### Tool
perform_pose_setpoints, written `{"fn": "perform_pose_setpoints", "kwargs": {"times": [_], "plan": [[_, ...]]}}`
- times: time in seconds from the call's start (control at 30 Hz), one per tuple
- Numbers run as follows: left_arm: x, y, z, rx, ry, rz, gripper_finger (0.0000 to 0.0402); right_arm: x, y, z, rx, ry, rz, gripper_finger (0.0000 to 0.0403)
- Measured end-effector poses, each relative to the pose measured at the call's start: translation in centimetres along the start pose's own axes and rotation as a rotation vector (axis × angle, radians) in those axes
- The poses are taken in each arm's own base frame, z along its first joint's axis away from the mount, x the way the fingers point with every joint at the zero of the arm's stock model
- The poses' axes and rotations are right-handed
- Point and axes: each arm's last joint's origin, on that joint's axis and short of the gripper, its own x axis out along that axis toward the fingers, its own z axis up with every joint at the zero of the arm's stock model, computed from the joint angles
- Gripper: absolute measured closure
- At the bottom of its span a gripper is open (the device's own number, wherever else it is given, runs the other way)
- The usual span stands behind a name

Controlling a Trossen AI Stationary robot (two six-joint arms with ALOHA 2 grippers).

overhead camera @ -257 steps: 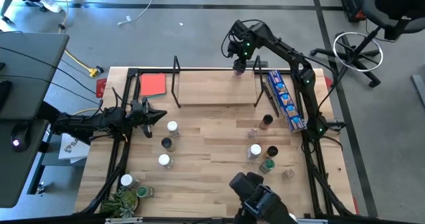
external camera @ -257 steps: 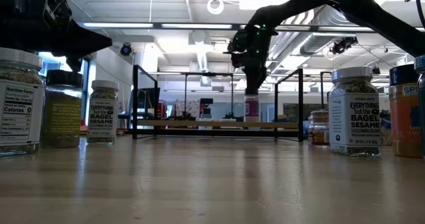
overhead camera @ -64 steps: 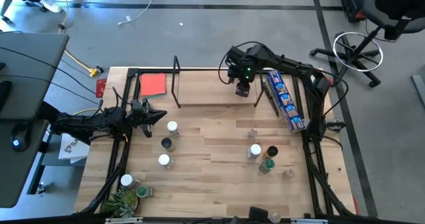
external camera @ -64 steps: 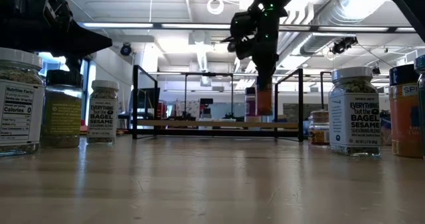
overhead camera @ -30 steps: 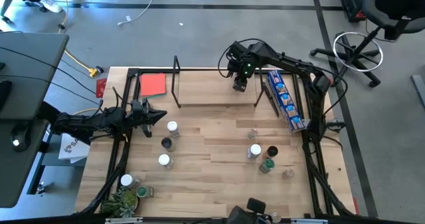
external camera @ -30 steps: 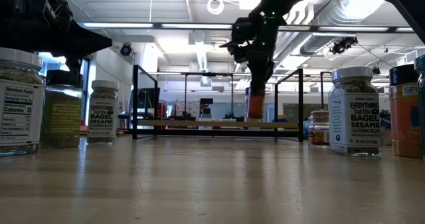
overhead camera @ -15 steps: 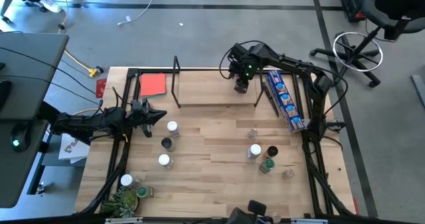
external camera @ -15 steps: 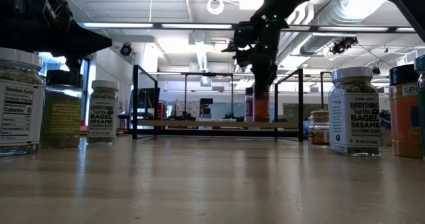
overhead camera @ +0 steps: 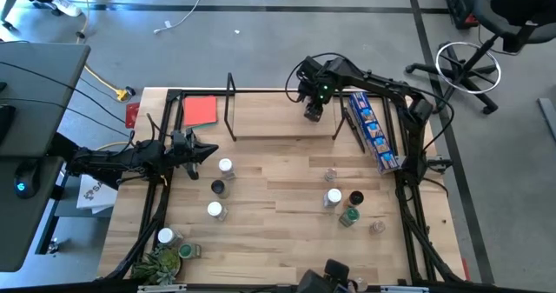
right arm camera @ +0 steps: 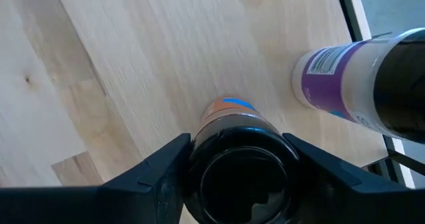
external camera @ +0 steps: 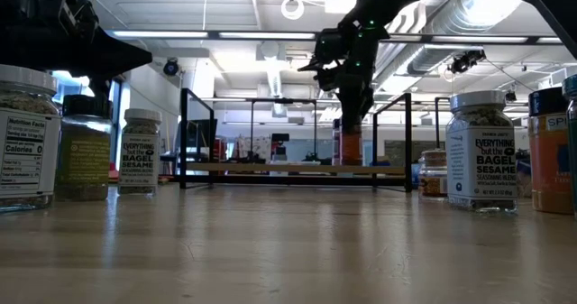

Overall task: Shelf spices
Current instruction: Put the top right black seasoning bottle on the shelf aligned with the other black seasoning bottle

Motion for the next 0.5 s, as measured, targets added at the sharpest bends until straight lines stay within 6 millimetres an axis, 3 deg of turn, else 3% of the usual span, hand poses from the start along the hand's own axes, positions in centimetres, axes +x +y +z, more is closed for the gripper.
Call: {"fn": "perform_pose_setpoints", "kwargs": {"times": [0.5], "plan": [[0.00,0.00,0.01,-0.003,-0.001,0.000,0.0401,0.04,-0.13,0.22,0.052,-0.022,-0.007,0.0183]]}}
